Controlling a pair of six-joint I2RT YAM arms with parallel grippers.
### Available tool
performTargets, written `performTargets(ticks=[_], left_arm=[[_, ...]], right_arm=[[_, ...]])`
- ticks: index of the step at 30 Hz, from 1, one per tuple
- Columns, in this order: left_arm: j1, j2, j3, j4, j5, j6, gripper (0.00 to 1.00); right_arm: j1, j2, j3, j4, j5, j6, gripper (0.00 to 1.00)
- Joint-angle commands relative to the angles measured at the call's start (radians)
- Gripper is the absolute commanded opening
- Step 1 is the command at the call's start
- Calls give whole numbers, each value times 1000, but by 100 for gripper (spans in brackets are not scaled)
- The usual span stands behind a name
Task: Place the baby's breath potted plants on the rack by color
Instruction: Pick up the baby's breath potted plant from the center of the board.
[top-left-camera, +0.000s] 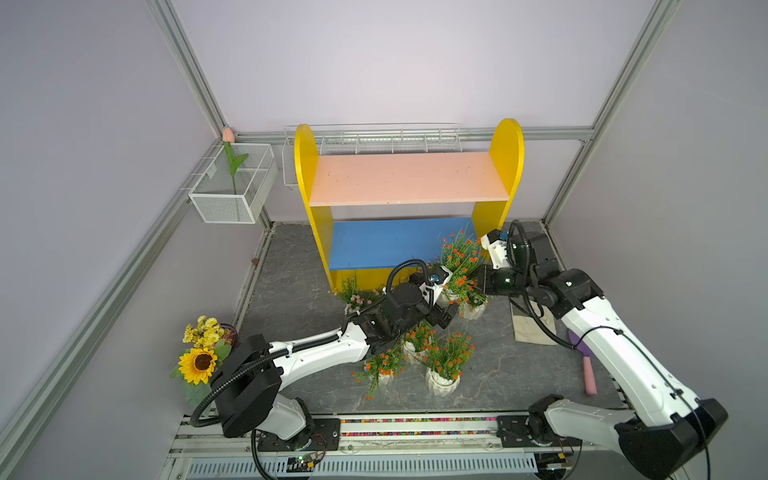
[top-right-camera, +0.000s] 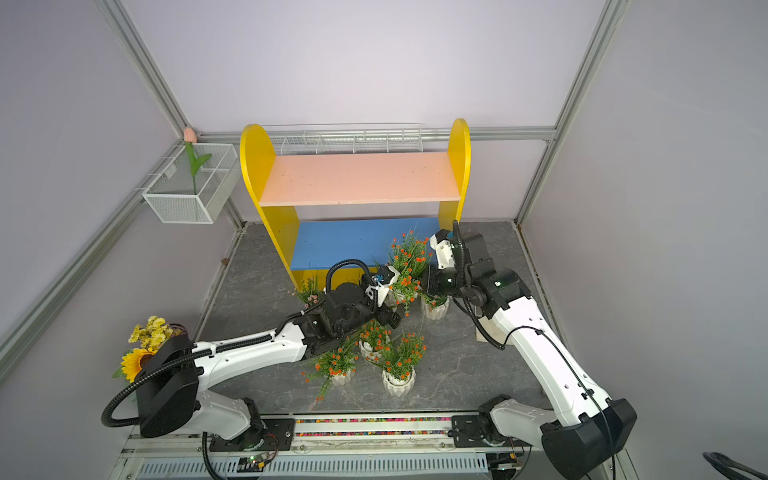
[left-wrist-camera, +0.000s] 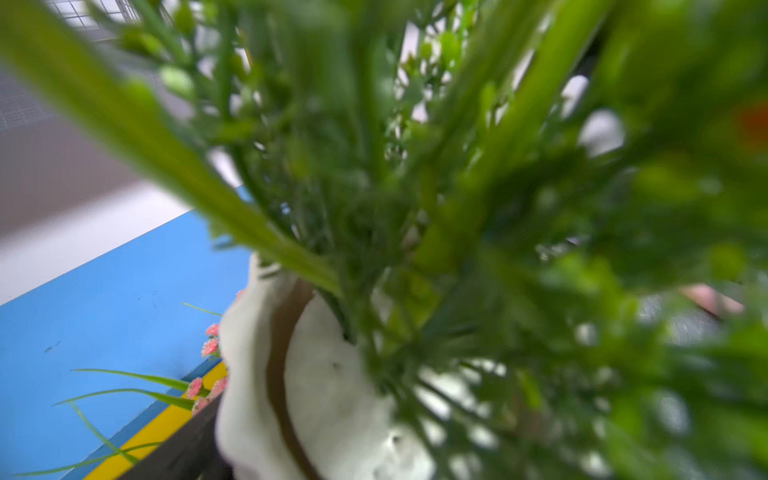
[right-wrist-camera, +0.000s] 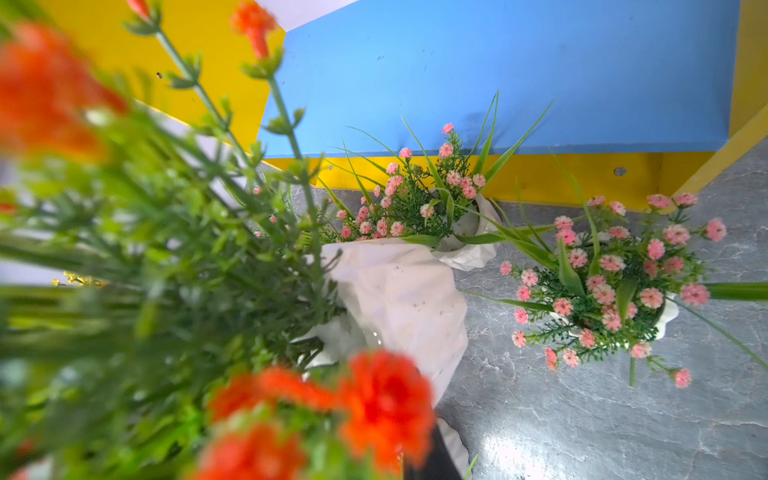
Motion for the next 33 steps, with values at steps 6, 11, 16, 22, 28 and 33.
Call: performTargets(ticks=[6,11,16,22,28,33], left_arm=[[-13,11,35,135,12,-32,91],[-13,0,26,139,15,-30,68],[-13,-15,29,123,12,-26,51],[-13,-44,33,99,1,-26,41],[-13,-39,42,95,-16,-22,38],[-13,-37,46,89,-28,-25,37]], right_arm=[[29,-38,-35,53,-190,36,7],[29,-39,-43,60,-190,36,7],[25,-47,-58,73,-189,39,11],[12,-60,-77,98,-187,45,19],[-2,-69,-85,106,-184,42,22],[-13,-83,-92,106,-178,43,28]])
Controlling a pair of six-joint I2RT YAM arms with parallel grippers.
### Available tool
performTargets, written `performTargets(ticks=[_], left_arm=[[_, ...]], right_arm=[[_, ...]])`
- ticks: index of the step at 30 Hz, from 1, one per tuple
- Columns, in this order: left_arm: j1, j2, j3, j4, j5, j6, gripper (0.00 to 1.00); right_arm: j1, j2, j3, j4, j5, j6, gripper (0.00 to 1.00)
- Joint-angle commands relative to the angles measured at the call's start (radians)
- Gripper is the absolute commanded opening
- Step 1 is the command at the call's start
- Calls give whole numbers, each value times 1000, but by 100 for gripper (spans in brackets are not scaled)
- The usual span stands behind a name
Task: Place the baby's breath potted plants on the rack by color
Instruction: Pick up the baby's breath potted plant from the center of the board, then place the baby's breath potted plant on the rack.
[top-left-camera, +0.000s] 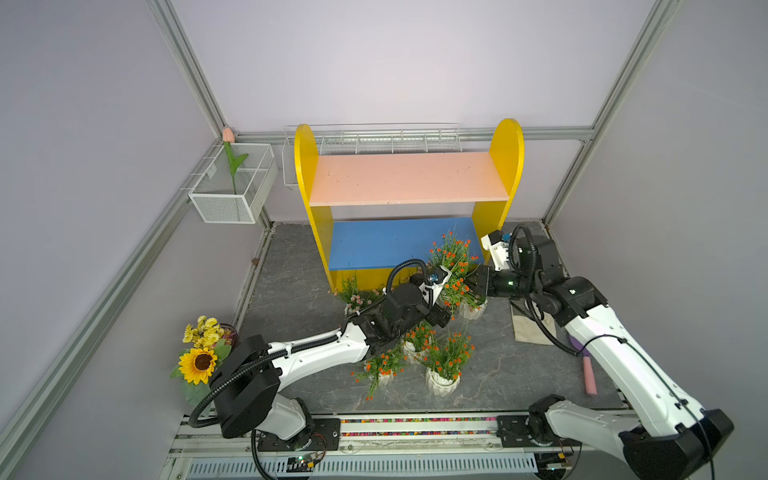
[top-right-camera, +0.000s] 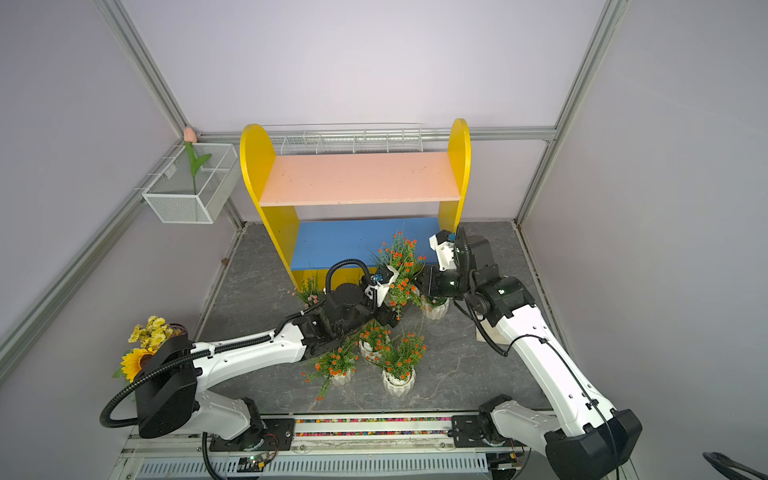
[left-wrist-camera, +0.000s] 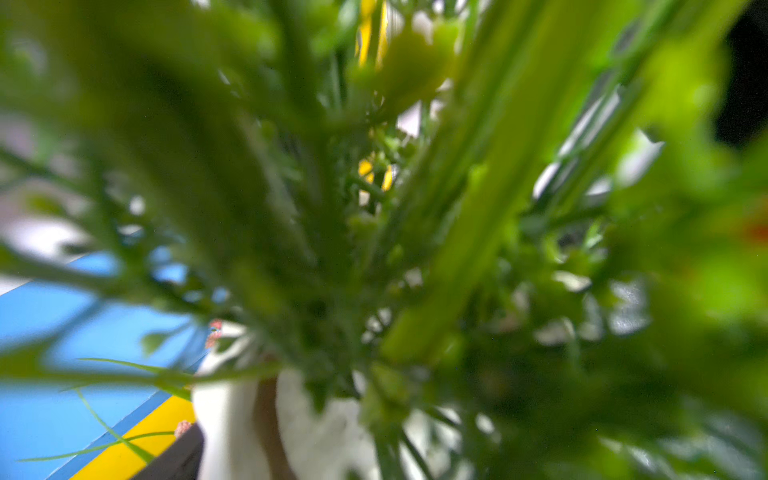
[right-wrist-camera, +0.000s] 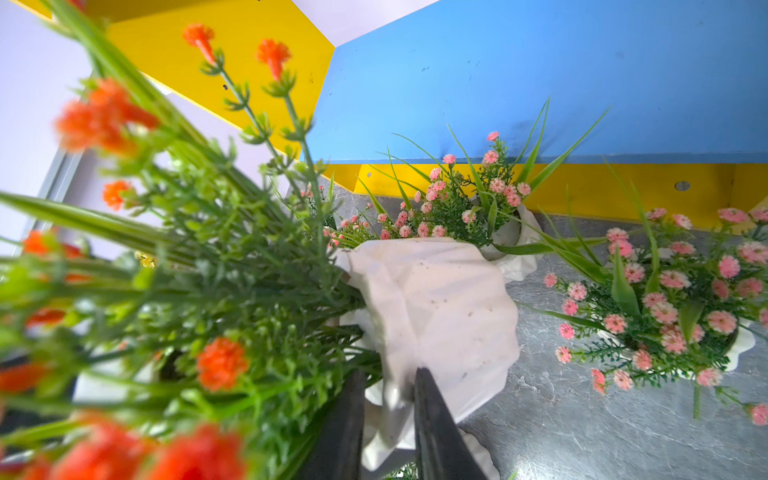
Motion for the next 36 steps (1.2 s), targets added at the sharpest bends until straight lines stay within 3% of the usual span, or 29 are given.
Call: performTargets(ticks=[1,11,21,36], left_arm=[[-9,-29,46,102,-12,-4,37],[-8,-47,58,65,-54,1,34],[-8,-125,99,-64,-98,8,32],[-4,-273,351,-534,-207,37,31]], right_arm=[[0,-31,-24,3,-76,17,30],[-33,-77,-31,0,-57,23,41],[-125,-141,-76,-24,-28,4,45],[-201,-192,-209,-2,-22,-17,47]])
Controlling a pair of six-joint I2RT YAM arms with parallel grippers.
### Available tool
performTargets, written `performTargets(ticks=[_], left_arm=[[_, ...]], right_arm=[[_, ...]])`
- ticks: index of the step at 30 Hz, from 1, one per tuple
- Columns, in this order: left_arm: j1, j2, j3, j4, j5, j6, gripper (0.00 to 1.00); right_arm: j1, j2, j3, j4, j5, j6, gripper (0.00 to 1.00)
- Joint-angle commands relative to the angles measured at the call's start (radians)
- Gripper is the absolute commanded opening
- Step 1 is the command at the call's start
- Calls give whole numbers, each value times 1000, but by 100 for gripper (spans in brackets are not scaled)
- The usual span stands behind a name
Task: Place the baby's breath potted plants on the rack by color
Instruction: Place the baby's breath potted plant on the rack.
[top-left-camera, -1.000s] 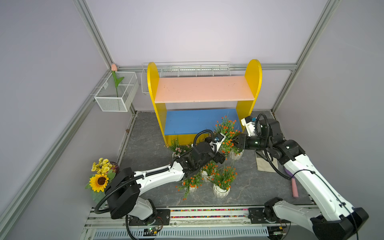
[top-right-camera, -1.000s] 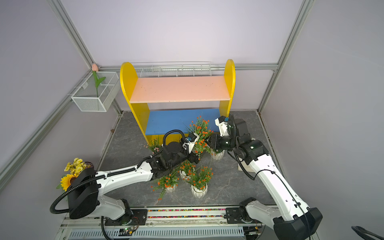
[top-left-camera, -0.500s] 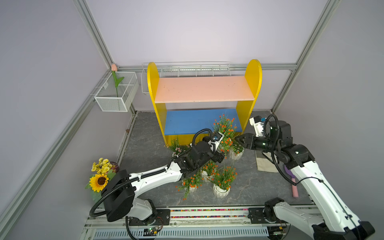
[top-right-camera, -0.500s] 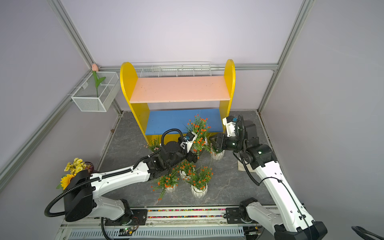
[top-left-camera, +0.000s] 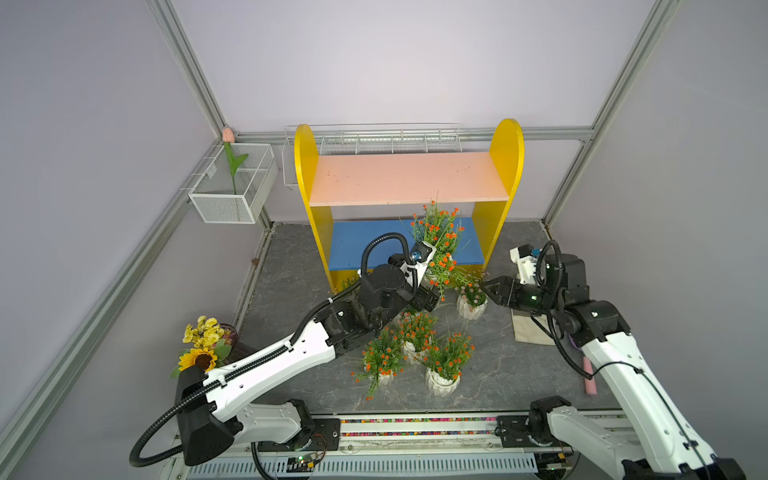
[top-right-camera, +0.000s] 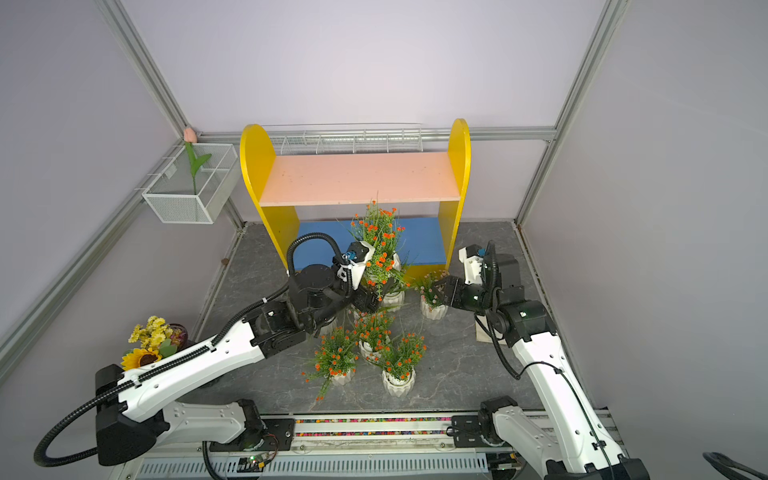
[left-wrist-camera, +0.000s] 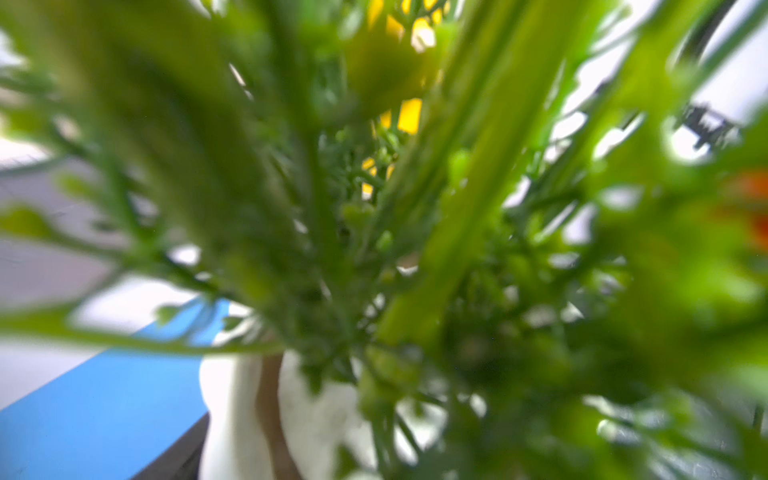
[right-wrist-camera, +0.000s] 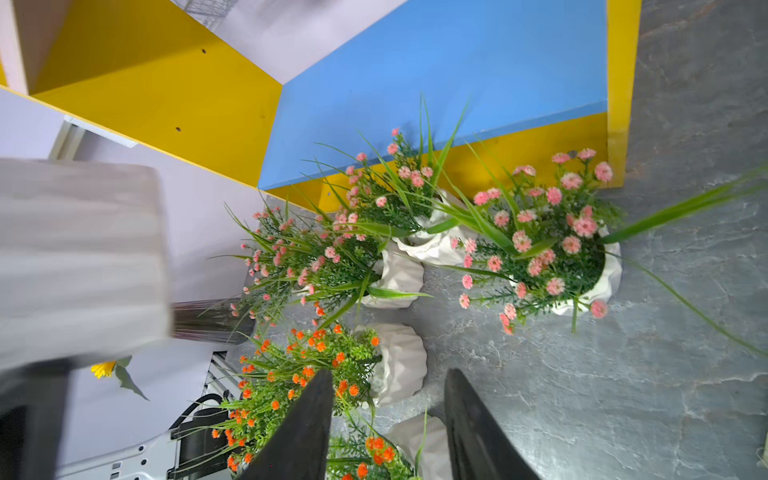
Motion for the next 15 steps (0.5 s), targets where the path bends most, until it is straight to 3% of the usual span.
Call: performTargets(ticks=[1,6,15], left_arm=[[3,-48,110,-91,-75,23,31],[32,-36,252,-233,-141,39,31],[163,77,567,-442,-142,47,31]], right_arm=[[-7,-21,-31,17,-3,-10,47],[-8,-30,-52,21,-16,-11,47],[-8,-67,-90,12,-28,-6,47]])
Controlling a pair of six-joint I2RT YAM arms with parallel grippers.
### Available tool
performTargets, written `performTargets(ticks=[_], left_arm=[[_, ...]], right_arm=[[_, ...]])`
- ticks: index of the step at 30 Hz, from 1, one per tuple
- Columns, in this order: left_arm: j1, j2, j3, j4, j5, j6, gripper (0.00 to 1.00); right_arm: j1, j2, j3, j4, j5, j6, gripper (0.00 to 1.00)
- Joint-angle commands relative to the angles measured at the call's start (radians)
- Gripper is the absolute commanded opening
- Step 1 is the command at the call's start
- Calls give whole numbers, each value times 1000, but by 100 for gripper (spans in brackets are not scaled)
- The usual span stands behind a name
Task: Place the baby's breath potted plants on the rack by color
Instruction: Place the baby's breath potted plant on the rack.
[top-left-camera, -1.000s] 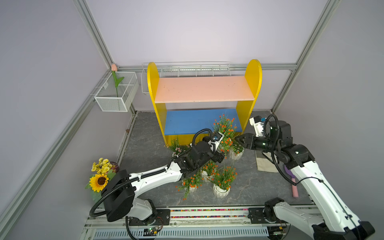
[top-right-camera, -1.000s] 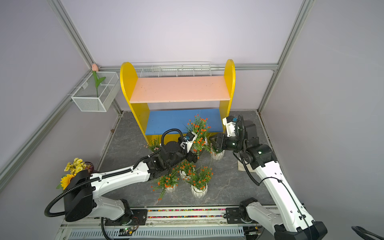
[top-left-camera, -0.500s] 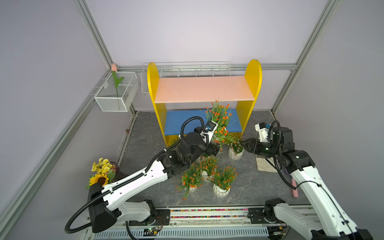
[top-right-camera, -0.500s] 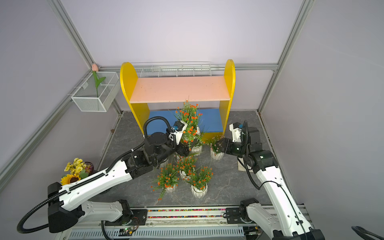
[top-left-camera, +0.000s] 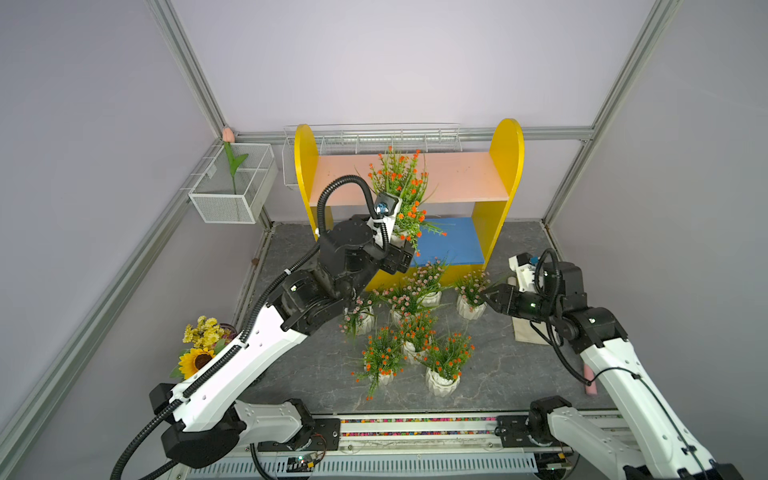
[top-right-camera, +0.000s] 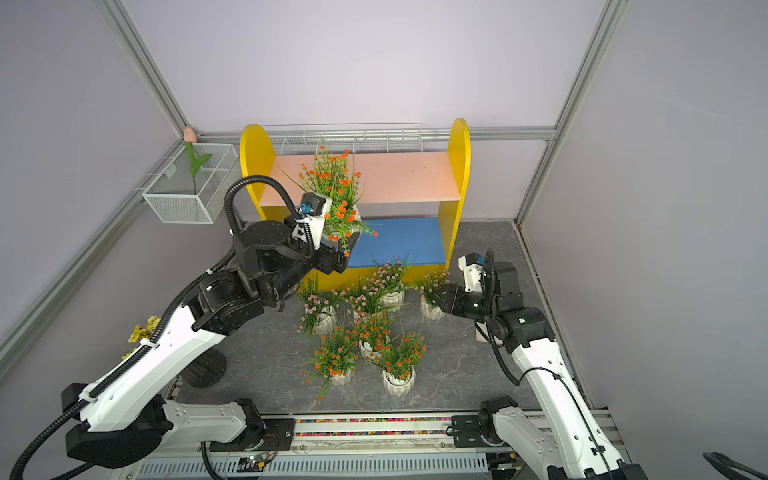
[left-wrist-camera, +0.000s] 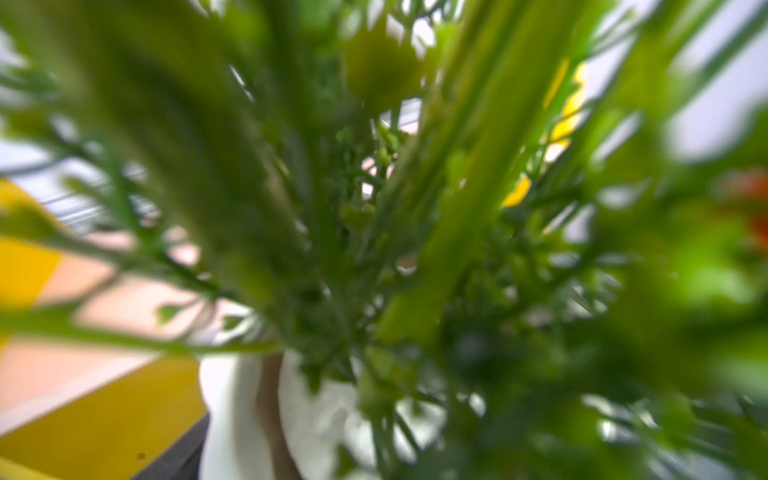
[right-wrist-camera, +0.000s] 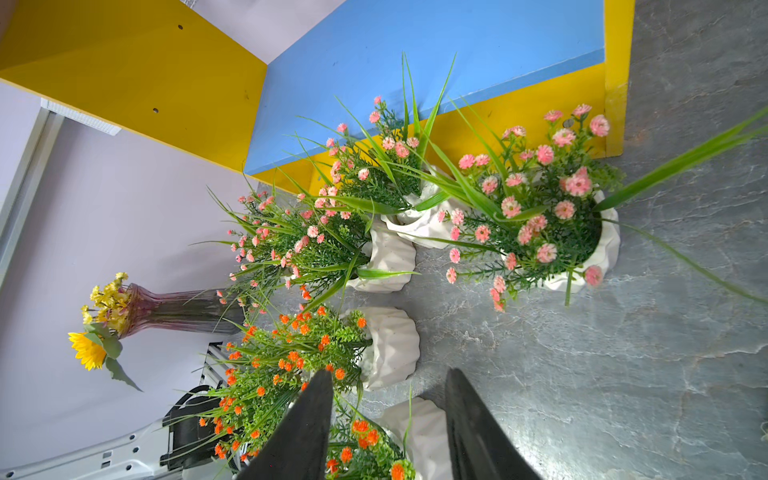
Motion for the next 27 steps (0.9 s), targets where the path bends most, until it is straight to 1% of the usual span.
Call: performTargets(ticks=[1,7,17,23,27], left_arm=[[40,47,129,-59,-26,18,31],[134,143,273,-108,-5,1,31],[309,262,432,-95,102,-47,29],[386,350,554,-132,119,-61,29],[422,406,623,-154,119,-76,29]], right_arm=[[-7,-25,-26,8,-15,-5,47],[-6,-52,-50,-12,-12,-5,47],[-7,-76,-70,-31,-7,-6,48],[-7,-88,-71,-48,5,-8,48],[-7,-96,-71,-55,9,-6,48]])
